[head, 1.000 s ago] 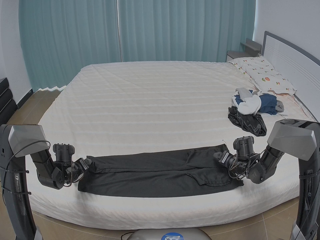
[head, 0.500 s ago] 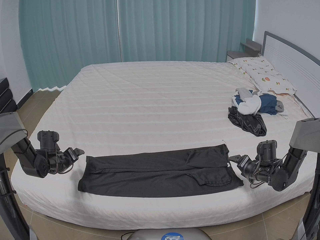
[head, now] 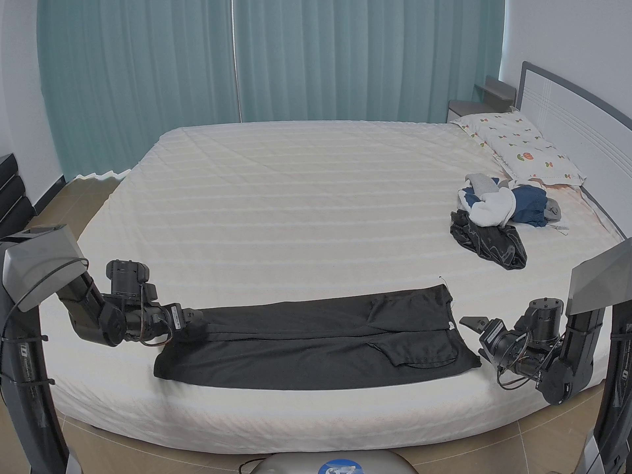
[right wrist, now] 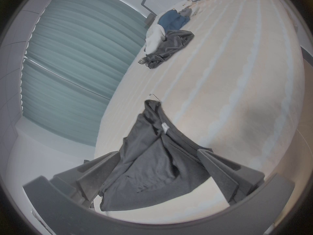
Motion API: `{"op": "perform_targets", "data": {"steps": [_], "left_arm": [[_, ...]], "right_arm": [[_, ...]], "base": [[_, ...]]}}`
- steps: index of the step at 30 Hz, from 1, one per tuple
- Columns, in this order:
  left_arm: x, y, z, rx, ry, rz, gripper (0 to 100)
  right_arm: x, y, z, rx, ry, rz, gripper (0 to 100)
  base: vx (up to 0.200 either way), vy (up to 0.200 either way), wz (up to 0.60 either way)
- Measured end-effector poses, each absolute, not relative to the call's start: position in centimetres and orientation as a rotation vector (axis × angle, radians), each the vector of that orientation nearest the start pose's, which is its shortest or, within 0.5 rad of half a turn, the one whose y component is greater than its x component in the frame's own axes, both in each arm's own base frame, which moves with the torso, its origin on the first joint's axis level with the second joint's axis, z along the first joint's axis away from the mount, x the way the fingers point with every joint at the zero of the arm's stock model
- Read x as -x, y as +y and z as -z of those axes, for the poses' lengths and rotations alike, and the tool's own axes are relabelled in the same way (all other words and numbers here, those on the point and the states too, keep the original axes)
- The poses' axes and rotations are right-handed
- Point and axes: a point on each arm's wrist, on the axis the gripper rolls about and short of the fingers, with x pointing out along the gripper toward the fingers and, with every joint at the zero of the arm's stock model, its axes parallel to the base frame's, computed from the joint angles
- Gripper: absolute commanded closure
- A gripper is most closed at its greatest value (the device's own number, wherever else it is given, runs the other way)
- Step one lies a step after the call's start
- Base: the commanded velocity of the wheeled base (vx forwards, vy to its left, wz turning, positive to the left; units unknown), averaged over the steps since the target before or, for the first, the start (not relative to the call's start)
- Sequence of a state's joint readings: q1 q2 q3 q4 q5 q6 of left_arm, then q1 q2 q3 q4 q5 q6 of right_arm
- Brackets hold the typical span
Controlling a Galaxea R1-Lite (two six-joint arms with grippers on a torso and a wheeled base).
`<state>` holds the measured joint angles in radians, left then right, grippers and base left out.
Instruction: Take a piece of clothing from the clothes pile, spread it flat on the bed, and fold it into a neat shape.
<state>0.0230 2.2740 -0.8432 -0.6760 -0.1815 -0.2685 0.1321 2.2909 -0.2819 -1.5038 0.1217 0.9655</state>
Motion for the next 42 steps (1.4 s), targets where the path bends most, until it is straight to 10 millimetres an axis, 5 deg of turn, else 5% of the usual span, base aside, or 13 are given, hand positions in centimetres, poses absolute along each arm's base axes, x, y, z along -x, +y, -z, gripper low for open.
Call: {"op": "perform_targets", "data": {"steps": [18, 19, 42], "left_arm": [[-37.4, 0.0, 3.7, 0.229, 0.823, -0.017, 0], [-37.4, 0.0, 3.7, 0.229, 0.823, -0.017, 100], [-37.3, 0.6, 2.9, 0.26, 0.805, -0.033, 100]], "right_arm": [[-27.4, 4.3, 3.7, -0.929, 0.659, 0.034, 0], [-27.4, 4.3, 3.7, -0.928, 0.66, 0.034, 0], [-27.4, 4.3, 3.8, -0.929, 0.664, 0.037, 0]], "base": [[0.0, 0.0, 0.0], [0.0, 0.0, 0.0], [0.0, 0.0, 0.0]]}}
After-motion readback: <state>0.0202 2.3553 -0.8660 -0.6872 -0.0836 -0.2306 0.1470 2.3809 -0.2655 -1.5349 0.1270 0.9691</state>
